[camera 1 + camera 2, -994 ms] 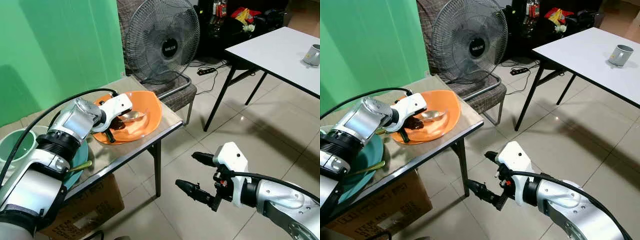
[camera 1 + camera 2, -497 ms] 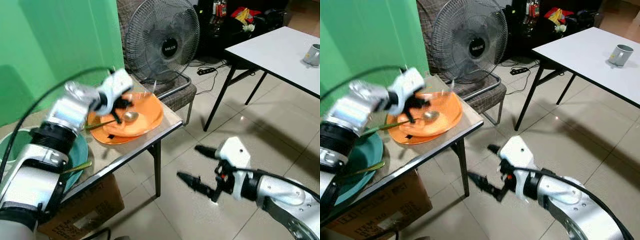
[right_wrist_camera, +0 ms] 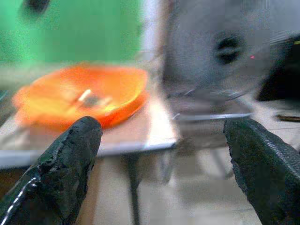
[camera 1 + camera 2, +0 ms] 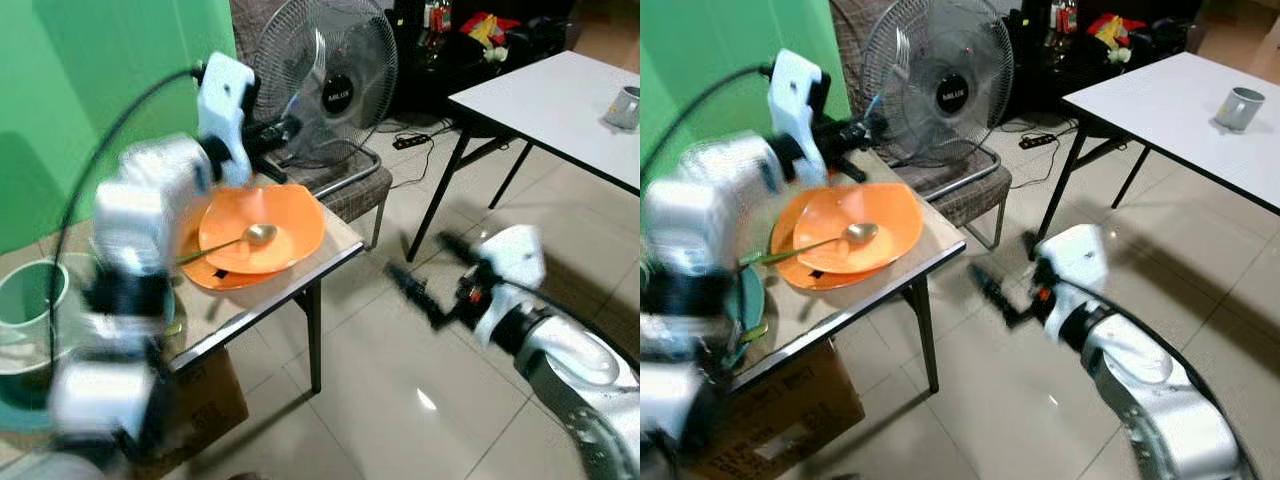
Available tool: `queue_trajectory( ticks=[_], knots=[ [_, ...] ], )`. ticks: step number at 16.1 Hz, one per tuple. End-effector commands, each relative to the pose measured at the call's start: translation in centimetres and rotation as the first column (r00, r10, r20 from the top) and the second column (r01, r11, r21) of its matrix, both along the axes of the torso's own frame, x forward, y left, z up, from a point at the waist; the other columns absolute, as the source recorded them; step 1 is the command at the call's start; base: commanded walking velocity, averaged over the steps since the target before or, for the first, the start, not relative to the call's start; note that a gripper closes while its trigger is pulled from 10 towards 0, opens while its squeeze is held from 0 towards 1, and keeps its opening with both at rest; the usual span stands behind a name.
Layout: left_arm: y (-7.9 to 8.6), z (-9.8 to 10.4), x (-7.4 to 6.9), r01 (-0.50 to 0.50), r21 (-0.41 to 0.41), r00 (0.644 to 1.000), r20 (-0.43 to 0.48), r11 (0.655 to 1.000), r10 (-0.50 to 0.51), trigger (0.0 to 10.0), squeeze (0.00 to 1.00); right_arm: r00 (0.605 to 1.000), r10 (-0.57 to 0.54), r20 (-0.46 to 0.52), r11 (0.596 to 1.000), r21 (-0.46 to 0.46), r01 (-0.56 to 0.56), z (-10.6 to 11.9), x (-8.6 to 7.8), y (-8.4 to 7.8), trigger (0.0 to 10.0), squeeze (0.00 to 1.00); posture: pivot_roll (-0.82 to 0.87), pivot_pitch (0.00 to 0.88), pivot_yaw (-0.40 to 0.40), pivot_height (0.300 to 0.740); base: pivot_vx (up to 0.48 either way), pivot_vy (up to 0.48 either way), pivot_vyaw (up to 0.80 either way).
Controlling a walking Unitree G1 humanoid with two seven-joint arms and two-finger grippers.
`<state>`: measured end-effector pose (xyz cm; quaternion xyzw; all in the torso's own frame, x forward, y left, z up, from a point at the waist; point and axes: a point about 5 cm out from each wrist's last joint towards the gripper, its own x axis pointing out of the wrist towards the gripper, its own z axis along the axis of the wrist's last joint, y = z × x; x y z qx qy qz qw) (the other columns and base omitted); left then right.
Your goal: Setting the table
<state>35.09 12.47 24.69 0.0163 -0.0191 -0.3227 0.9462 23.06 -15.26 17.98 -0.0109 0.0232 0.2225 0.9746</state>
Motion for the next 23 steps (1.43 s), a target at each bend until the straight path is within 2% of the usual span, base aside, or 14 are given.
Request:
queue_trajectory(
  ticks=[1, 2, 3, 4, 6, 7, 10, 11, 13, 15, 18, 19, 20, 23],
  knots=[
    [-0.5, 0.4, -0.6, -0.033, -0.046, 0.995, 0.093, 0.998, 0.037, 0.0, 0.00, 0.994, -0.099, 0.053, 0.995, 0.019, 0.098, 0.4, 0.2, -0.7, 10.0, 0.00, -0.06, 0.000, 0.009, 0.740, 0.000, 0.000, 0.00],
    [-0.7, -0.1, -0.8, -0.063, -0.074, 0.991, 0.111, 0.995, 0.071, 0.0, 0.00, 0.991, -0.122, 0.053, 0.992, 0.038, 0.120, 0.4, 0.2, -0.7, 10.0, 0.00, -0.07, 0.000, 0.009, 0.740, 0.000, 0.000, 0.00],
    [-0.8, -1.0, -1.1, -0.103, -0.090, 0.991, 0.073, 0.991, 0.110, 1.0, 0.00, 0.985, -0.161, 0.056, 0.986, 0.050, 0.158, 0.3, 0.4, -0.9, 10.0, 0.00, -0.07, 0.000, 0.006, 0.740, 0.000, 0.000, 0.00],
    [-0.2, -3.1, -1.8, -0.214, -0.044, 0.976, 0.043, 0.976, 0.216, 10.0, 0.00, 0.973, -0.226, 0.041, 0.972, 0.076, 0.222, 0.0, 0.8, -1.1, 10.0, 0.00, -0.08, 0.000, 0.007, 0.740, 0.000, 0.000, 0.00],
    [1.2, -4.7, -2.8, -0.329, 0.041, 0.941, 0.097, 0.943, 0.324, 10.0, 0.00, 0.969, -0.241, 0.062, 0.970, 0.061, 0.237, -0.2, 0.7, -0.6, 10.0, 0.00, -0.08, 0.000, 0.003, 0.740, 0.000, 0.000, 0.00],
    [1.4, -4.6, -3.0, -0.351, 0.033, 0.932, 0.102, 0.936, 0.347, 10.0, 0.00, 0.967, -0.246, 0.072, 0.968, 0.071, 0.241, 0.0, 0.8, -0.6, 10.0, 0.00, -0.07, 0.000, 0.006, 0.740, 0.000, 0.000, 0.00],
    [0.2, -3.3, -3.1, -0.345, -0.013, 0.927, 0.151, 0.939, 0.343, 10.0, 0.00, 0.953, -0.294, 0.073, 0.951, 0.125, 0.284, -0.2, 1.5, -1.2, 10.0, 0.00, -0.06, 0.000, 0.014, 0.740, 0.000, 0.000, -0.53],
    [0.0, -4.2, -3.3, -0.343, 0.020, 0.929, 0.158, 0.939, 0.336, 10.0, 0.00, 0.944, -0.325, 0.061, 0.941, 0.118, 0.317, -0.9, 1.4, -1.4, 10.0, 0.00, -0.07, 0.000, 0.020, 0.740, 0.000, 0.000, 0.00],
    [-0.7, -4.9, -4.3, -0.324, 0.034, 0.939, 0.132, 0.945, 0.317, 10.0, 0.00, 0.910, -0.410, 0.065, 0.904, 0.163, 0.396, -0.2, 0.5, -2.0, 10.0, 0.00, -0.08, 0.000, 0.035, 0.740, 0.000, 0.000, 0.00],
    [-0.6, -5.3, -4.5, -0.333, 0.058, 0.936, 0.144, 0.941, 0.322, 10.0, 0.00, 0.909, -0.413, 0.048, 0.903, 0.153, 0.402, -0.8, 0.3, -2.1, 10.0, 0.00, -0.08, 0.000, 0.023, 0.740, 0.000, 0.000, -0.40],
    [-0.1, -5.8, -4.6, -0.380, 0.038, 0.911, 0.188, 0.924, 0.367, 10.0, 0.00, 0.898, -0.437, 0.060, 0.895, 0.126, 0.427, -0.7, 0.7, -2.3, 10.0, 0.00, -0.08, 0.000, -0.005, 0.740, 0.000, 0.000, -0.80],
    [-0.4, -6.0, -4.8, -0.364, 0.048, 0.920, 0.174, 0.930, 0.351, 10.0, 0.00, 0.904, -0.426, 0.049, 0.899, 0.133, 0.416, -0.6, 0.8, -2.4, 10.0, 0.00, -0.08, 0.000, -0.010, 0.740, 0.000, 0.000, -0.80],
    [-0.8, -5.8, -5.2, -0.319, 0.043, 0.934, 0.183, 0.947, 0.306, 10.0, 0.00, 0.866, -0.491, 0.098, 0.867, 0.151, 0.475, 0.1, 1.1, -3.1, 10.0, 0.00, -0.07, 0.000, -0.020, 0.740, 0.000, 0.000, -0.80],
    [-0.7, -5.8, -5.1, -0.334, 0.048, 0.929, 0.187, 0.941, 0.320, 10.0, 0.00, 0.881, -0.473, 0.037, 0.875, 0.141, 0.464, -0.6, 1.7, -3.1, 10.0, 0.00, -0.07, 0.000, -0.019, 0.740, 0.000, 0.000, -0.80]
  ],
)
